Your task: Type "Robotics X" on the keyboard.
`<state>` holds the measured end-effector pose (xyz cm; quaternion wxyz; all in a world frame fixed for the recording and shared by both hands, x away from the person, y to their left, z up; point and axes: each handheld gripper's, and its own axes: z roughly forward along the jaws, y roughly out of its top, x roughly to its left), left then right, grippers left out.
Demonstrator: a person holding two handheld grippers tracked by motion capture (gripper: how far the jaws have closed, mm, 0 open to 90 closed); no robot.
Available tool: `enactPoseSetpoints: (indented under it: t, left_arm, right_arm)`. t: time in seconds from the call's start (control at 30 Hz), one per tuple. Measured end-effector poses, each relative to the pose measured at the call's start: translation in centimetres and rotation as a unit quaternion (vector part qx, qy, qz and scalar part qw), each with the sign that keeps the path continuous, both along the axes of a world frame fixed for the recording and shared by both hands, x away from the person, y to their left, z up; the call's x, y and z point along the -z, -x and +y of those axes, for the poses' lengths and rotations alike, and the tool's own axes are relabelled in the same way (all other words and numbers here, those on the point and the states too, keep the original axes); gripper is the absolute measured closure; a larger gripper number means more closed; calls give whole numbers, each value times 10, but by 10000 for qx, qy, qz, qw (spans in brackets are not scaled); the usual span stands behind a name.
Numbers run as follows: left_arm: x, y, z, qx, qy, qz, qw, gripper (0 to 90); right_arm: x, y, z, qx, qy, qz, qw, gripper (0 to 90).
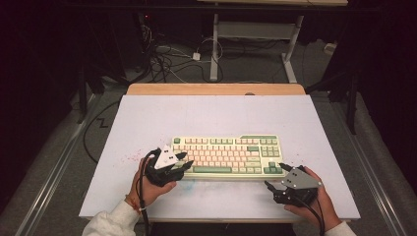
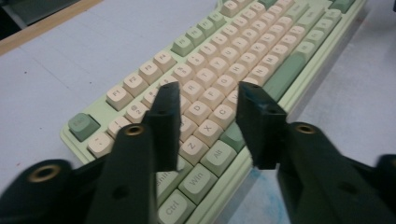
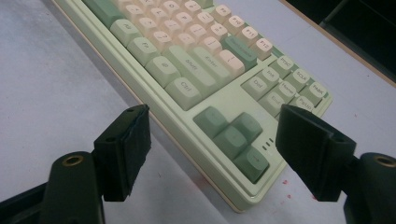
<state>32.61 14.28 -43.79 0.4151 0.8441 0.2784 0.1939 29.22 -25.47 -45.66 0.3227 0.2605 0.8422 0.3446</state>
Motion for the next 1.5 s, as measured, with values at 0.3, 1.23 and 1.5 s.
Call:
enactPoseSetpoints:
  t: [0.3, 1.23, 1.5]
  left_arm:
    - [-1, 2, -6, 307, -238, 33, 9992, 877]
    - [10, -25, -56, 901, -861, 398, 9914, 878]
    - [14, -31, -67, 948, -1022, 501, 9890, 877]
  right_arm:
    - [-1, 1, 0, -2, -16, -2, 10000, 269]
    - [1, 0, 1, -30, 25, 37, 10000, 269]
    - [2, 0, 2, -50, 29, 53, 10000, 269]
